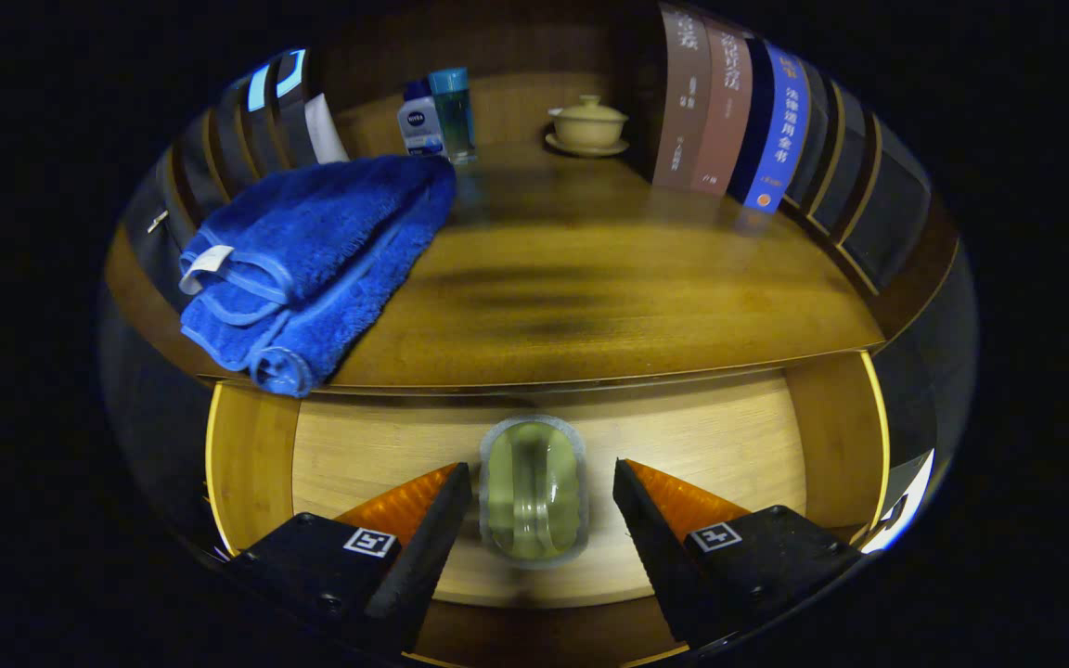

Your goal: Pull open the drawer, take out the items inside it, and place them on the countertop above the cabinet.

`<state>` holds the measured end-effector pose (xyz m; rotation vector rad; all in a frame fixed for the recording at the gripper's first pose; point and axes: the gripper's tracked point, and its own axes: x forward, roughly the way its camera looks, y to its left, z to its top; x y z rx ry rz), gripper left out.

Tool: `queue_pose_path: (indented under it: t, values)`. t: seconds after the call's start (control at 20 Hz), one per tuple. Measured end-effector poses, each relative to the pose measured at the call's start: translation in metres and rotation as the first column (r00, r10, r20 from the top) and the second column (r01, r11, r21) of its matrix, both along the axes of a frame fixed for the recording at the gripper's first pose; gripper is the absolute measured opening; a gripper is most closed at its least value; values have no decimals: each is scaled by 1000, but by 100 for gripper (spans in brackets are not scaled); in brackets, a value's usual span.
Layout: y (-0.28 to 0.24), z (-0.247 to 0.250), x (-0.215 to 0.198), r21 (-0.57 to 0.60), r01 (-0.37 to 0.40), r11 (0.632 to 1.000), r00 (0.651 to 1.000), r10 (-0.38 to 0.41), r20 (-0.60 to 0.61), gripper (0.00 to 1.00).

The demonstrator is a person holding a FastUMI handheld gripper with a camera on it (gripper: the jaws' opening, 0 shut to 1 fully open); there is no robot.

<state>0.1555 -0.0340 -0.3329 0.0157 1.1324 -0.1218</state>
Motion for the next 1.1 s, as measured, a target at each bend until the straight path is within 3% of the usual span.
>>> queue_pose_path:
  t: [0.1,0.5,0.85,1.1]
  values:
    - [-2,-14,-4,2,9,1000,998,-9,-60,94]
    - [3,-25,-9,-12,-22,1000,990,20,-138,20]
    - [4,-21,-10,22,-12,1000,991,14,-130,19]
    - [5,-2,-21,51,-4,999,999,7,-51,19]
